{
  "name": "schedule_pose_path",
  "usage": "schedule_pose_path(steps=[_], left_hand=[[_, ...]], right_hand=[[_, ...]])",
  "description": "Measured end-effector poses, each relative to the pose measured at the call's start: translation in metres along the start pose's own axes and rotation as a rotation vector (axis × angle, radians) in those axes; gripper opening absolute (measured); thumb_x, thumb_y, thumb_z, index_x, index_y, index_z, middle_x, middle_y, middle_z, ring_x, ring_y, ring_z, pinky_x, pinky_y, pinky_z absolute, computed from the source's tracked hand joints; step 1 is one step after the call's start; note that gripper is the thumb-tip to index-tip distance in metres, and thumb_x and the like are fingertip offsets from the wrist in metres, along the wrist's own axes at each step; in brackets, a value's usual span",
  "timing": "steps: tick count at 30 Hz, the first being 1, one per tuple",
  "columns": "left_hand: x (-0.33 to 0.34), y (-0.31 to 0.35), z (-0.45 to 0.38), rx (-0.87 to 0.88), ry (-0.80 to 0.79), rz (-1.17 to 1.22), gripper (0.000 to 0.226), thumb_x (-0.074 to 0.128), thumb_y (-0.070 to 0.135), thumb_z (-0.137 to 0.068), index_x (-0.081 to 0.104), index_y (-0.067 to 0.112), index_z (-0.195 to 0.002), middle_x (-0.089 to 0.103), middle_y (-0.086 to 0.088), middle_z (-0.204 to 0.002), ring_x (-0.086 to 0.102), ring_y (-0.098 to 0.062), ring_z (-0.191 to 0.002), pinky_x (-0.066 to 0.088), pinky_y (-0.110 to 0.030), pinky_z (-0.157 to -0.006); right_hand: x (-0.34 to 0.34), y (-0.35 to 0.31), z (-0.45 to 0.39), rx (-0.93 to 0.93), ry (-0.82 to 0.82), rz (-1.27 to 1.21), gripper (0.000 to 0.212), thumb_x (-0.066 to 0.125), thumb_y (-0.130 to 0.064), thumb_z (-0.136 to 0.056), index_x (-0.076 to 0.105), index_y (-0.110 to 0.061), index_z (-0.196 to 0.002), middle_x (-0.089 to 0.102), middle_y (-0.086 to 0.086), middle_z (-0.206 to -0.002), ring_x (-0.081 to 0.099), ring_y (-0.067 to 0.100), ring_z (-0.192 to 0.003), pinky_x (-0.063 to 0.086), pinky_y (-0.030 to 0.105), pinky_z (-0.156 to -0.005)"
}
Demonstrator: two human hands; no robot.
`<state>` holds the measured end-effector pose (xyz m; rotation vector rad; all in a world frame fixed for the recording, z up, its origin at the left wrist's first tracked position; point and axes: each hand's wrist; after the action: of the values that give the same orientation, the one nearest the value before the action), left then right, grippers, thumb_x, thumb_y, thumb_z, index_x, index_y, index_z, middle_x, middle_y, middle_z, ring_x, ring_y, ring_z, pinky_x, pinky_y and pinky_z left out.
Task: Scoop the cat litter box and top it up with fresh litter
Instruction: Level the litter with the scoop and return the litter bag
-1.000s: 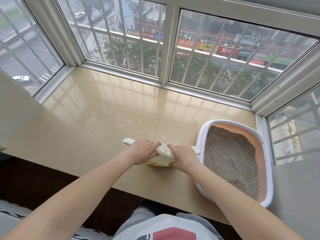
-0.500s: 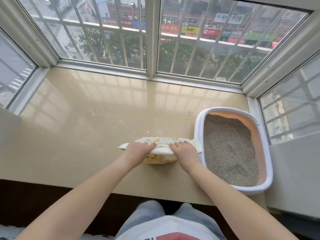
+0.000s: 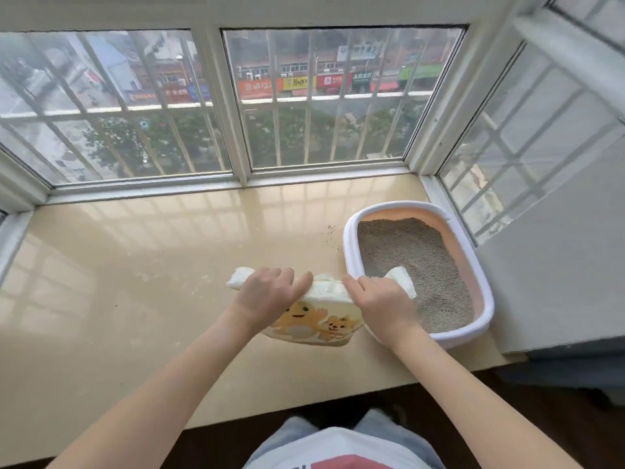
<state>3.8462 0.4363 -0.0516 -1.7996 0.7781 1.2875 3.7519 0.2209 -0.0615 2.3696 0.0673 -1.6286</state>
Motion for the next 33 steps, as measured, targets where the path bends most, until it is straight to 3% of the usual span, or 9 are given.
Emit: schedule_pose_path(steps=[5, 9, 16, 24, 33], left_hand=[[-0.027, 0.032, -0.037, 0.155, 0.177, -0.002, 0.041, 0.05, -0.013, -0.053, 0.048, 0.013, -0.085, 0.03, 0.003, -0.053, 0.021, -0.016, -0.045, 0.017, -0.026, -0.044], [-0.039, 0.073, -0.071, 0.282, 0.259, 0.058, 0.038, 0.054, -0.007, -0.06, 0.046, 0.013, -0.091, 0.04, 0.002, -0.056, 0.036, -0.017, -0.042, 0.029, -0.027, -0.042], [-0.061, 0.167, -0.141, 0.481, 0.309, 0.225, 0.012, 0.045, 0.006, -0.08, 0.052, 0.014, -0.084, 0.047, 0.001, -0.06, 0.046, -0.019, -0.047, 0.037, -0.029, -0.046], [-0.09, 0.308, -0.219, 0.788, 0.332, 0.322, 0.012, 0.044, 0.005, -0.079, 0.048, 0.011, -0.088, 0.049, 0.001, -0.06, 0.046, -0.019, -0.046, 0.04, -0.029, -0.044], [-0.124, 0.48, -0.265, 1.089, 0.404, 0.408, 0.011, 0.04, 0.004, -0.079, 0.043, 0.012, -0.086, 0.048, 0.001, -0.059, 0.047, -0.019, -0.045, 0.037, -0.027, -0.045]], right_hand=[[-0.034, 0.025, 0.048, 0.155, 0.158, 0.083, 0.021, 0.058, 0.005, -0.076, 0.068, -0.01, -0.086, 0.047, 0.001, -0.055, 0.045, 0.018, -0.045, 0.036, 0.029, -0.043], [-0.058, 0.046, 0.095, 0.293, 0.195, 0.144, 0.014, 0.057, 0.0, -0.084, 0.067, -0.01, -0.086, 0.049, 0.001, -0.058, 0.047, 0.017, -0.048, 0.036, 0.028, -0.047], [-0.093, 0.093, 0.189, 0.556, 0.148, 0.273, 0.013, 0.059, 0.0, -0.087, 0.064, -0.011, -0.082, 0.045, 0.0, -0.057, 0.044, 0.016, -0.048, 0.037, 0.029, -0.047], [-0.133, 0.147, 0.316, 0.8, 0.12, 0.384, 0.011, 0.054, -0.003, -0.09, 0.064, -0.008, -0.09, 0.049, 0.003, -0.061, 0.05, 0.02, -0.052, 0.043, 0.032, -0.049], [-0.183, 0.173, 0.454, 1.114, 0.036, 0.512, 0.045, 0.025, -0.004, -0.101, 0.068, -0.007, -0.086, 0.051, 0.004, -0.061, 0.053, 0.023, -0.053, 0.048, 0.035, -0.051]])
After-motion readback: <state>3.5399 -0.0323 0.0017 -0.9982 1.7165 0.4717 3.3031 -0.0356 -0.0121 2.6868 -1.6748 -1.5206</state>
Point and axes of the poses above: each hand's wrist, its own z-axis away from the middle knuckle, its own x-axis out of the palm, y = z × x
